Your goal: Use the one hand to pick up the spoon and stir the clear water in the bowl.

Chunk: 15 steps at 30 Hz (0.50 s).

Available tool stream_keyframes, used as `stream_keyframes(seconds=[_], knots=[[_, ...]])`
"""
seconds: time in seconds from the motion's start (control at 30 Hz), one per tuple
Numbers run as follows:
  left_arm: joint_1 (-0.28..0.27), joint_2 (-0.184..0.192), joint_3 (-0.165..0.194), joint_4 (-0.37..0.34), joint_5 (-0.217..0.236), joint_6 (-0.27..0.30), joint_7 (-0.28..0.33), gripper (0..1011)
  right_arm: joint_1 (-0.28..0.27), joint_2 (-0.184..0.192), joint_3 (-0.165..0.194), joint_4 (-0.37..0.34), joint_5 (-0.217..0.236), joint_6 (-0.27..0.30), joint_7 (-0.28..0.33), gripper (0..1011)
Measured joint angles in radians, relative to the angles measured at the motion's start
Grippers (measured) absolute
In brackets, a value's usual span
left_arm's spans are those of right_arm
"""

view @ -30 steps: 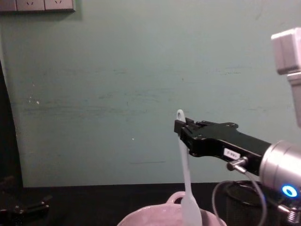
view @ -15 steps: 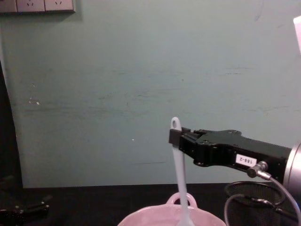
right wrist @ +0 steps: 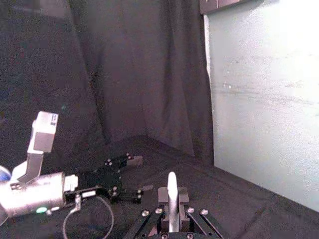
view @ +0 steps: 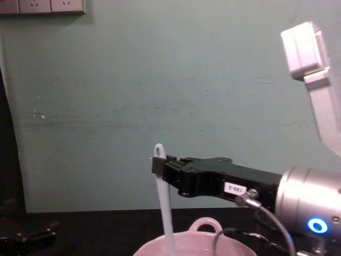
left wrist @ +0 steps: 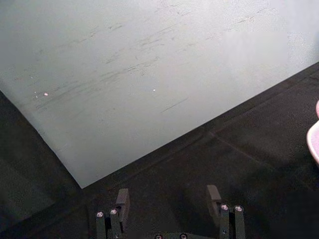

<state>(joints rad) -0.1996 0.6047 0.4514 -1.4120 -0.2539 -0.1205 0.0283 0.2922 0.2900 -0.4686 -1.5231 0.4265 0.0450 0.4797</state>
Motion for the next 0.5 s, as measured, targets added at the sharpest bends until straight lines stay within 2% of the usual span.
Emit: stream_keyframes(seconds=[0.1,0.27,0.5], knots=[[0.0,0.0,0.0,0.0,0.0,0.0,0.0,1011,0.027,-0.027,-0.013,0.055,-0.001,-0.041,-0.008,114],[0.0,0.0,0.0,0.0,0.0,0.0,0.0,1011,0.055,-0.067,-0.014,0.132,-0.019,-0.113,-0.034,114],[0.0,0.0,0.0,0.0,0.0,0.0,0.0,1011,0.082,-0.113,0.01,0.222,-0.066,-0.199,-0.088,114]])
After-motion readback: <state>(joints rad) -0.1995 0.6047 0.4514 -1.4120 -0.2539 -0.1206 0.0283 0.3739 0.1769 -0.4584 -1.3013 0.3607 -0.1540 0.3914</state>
